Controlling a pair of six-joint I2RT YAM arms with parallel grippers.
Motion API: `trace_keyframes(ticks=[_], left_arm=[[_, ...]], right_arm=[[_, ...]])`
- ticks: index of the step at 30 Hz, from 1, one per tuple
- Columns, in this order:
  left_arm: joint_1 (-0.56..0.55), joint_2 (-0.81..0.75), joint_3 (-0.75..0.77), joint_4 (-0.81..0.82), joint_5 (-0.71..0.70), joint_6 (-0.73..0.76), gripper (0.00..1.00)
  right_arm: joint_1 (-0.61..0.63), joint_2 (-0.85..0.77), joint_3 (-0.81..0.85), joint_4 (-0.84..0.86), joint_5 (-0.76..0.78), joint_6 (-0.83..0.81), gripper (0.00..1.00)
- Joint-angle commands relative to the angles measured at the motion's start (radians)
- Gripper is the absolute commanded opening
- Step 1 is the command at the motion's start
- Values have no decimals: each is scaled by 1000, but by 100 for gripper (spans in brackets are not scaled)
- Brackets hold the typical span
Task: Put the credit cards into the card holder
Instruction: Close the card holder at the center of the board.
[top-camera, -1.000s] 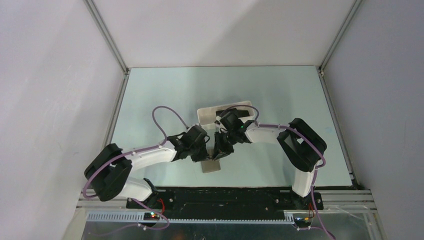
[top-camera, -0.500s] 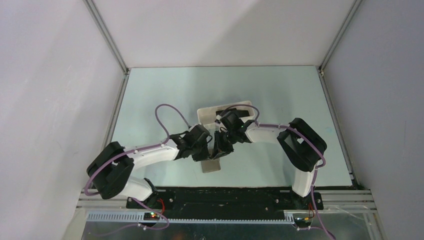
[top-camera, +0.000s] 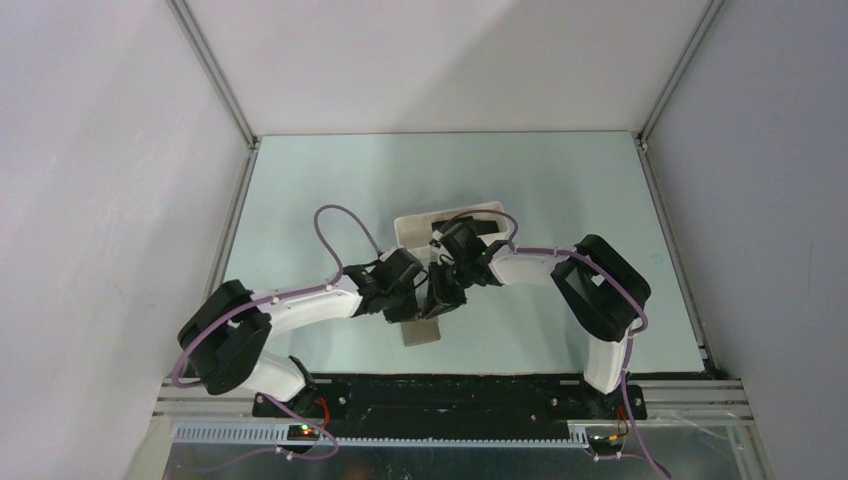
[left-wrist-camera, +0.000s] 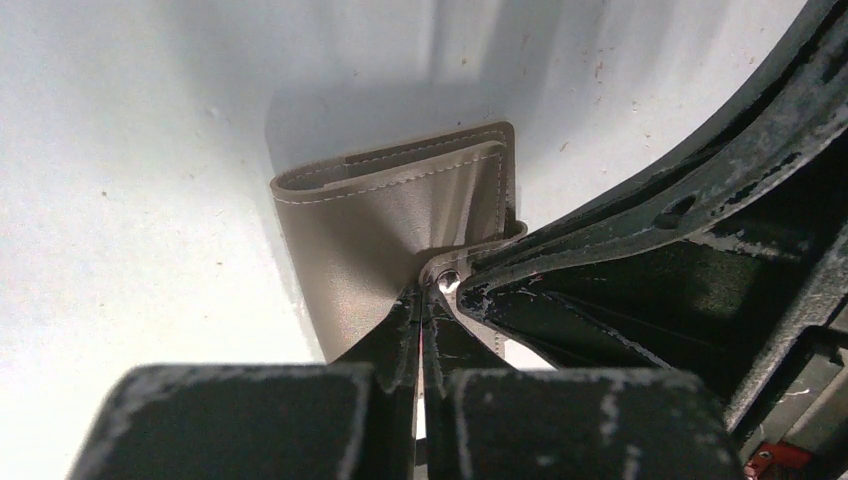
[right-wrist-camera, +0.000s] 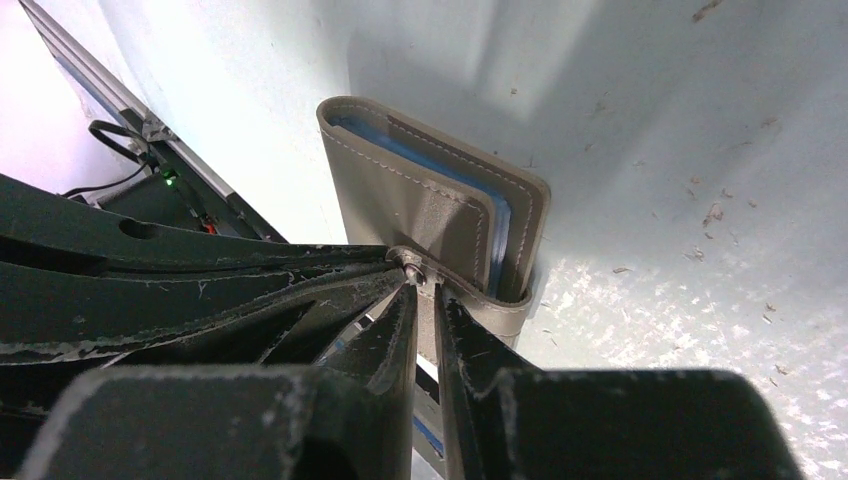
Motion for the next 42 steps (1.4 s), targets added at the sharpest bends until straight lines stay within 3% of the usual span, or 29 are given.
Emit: trace_keyframes(ticks=[1, 8, 22, 42], left_arm=[[-7, 24, 26, -38, -40, 28, 0], [-8, 51, 40, -42, -24, 33, 0], [-14, 97, 69, -40, -6, 36, 0], [-46, 225, 81, 28, 51, -70, 0]], right_arm=[[10, 39, -1, 14, 33, 0, 16], [17, 66, 5, -31, 75, -10, 15], [89, 181, 90, -286, 348, -77, 11], [110, 374, 54, -364, 443, -71, 4]])
